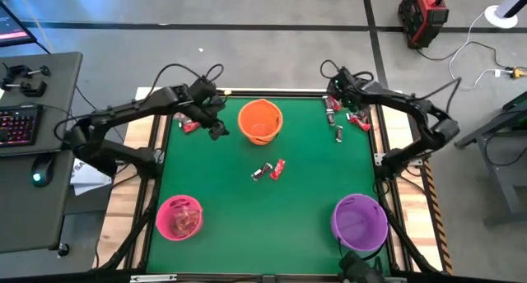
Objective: Sort candy by brand, put in halloween buckets
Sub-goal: Put the green gummy into the pink bucket
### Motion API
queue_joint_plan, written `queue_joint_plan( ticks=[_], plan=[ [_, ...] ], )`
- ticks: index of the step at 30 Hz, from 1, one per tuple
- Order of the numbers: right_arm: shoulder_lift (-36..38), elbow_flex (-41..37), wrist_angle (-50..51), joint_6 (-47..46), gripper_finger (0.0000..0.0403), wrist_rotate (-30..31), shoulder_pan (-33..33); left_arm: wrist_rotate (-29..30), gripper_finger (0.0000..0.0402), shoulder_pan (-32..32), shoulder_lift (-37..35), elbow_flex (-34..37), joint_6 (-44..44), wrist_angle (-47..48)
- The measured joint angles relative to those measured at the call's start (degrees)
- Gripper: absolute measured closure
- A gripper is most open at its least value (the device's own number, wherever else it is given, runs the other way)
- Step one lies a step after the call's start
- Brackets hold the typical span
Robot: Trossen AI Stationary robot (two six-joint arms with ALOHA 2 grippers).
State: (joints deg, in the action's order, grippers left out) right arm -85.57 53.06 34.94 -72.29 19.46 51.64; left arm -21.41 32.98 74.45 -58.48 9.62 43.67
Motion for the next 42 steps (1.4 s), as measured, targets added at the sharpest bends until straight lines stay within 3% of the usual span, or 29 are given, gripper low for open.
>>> queue_joint_plan(
  ticks=[10,13,21,30,35,42],
  plan=[
    [-1.6,-2.5,1.4,-14.6,0.0204,3.1,0.0,-0.1,0.0211,0.6,1.1,0.0,-4.9,-0.1],
    [-1.6,-5.4,-3.2,-19.1,0.0204,2.6,0.9,-0.1,0.0211,1.5,1.1,0.0,-5.5,-0.5],
    [-2.8,-8.9,-13.9,-22.9,0.0204,2.0,3.2,-0.1,0.0211,4.6,1.1,0.0,-5.6,-1.9],
    [-5.6,-9.0,-14.8,-23.3,0.0211,-0.4,5.3,-0.1,0.0211,5.8,1.1,0.0,-4.3,-1.8],
    [-6.3,-9.0,-16.0,-23.3,0.0251,-0.6,5.5,-0.1,0.0211,5.8,1.1,0.0,-3.7,-1.8],
    [-6.3,-9.0,-15.3,-18.9,0.0362,-1.4,5.2,-0.1,0.0211,5.8,1.1,0.0,-2.2,-1.8]
  ],
)
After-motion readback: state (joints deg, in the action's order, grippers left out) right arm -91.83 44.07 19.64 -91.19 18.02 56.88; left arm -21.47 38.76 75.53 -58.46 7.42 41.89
